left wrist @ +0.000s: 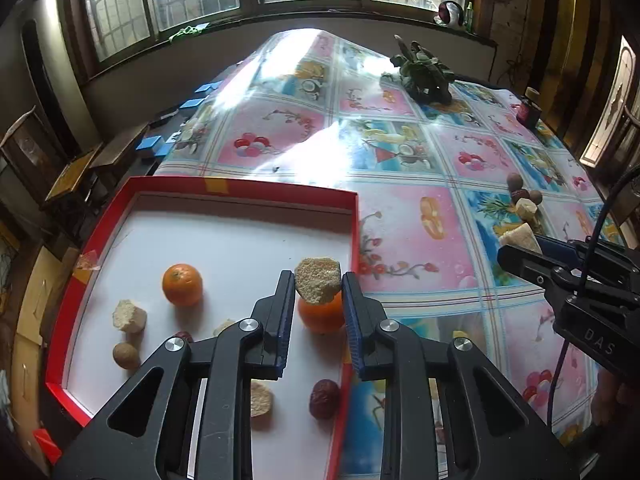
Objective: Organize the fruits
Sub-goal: 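Carry both held cakes over the red tray and lower them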
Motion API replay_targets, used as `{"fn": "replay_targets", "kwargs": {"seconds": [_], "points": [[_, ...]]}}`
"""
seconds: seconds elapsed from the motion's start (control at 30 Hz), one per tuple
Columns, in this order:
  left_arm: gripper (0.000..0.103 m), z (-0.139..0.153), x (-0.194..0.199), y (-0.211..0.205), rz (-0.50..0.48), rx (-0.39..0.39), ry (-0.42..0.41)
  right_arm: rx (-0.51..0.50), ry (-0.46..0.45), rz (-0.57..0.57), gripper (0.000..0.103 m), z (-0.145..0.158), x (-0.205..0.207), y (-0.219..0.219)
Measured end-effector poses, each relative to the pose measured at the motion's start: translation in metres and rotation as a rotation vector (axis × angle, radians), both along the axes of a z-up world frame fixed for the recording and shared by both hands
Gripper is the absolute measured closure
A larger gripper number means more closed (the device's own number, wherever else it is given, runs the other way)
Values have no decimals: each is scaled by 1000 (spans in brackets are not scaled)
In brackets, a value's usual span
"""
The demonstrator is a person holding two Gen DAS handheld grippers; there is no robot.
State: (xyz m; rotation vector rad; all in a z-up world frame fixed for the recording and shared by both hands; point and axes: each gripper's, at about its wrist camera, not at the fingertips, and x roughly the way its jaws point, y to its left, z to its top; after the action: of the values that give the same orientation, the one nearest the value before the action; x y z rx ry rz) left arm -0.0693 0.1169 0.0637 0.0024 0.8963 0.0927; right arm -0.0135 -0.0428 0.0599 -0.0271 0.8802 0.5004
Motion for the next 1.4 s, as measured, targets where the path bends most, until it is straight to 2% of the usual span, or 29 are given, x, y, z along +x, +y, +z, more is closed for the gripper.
{"fn": "replay_targets", "kwargs": {"seconds": [0.17, 0.63, 0.9, 1.4], "points": [[80, -6, -14, 25, 71, 38, -13, 19, 9, 50, 77, -2, -15, 24], [80, -13, -39, 82, 182, 16, -10, -1, -10, 180, 77, 5, -32, 88], [80, -16, -42, 99, 208, -7, -6, -12, -21, 233, 77, 10, -25, 119], [80, -25, -31, 112, 209, -51, 16, -53, 16, 299, 77, -10, 2, 167]]}}
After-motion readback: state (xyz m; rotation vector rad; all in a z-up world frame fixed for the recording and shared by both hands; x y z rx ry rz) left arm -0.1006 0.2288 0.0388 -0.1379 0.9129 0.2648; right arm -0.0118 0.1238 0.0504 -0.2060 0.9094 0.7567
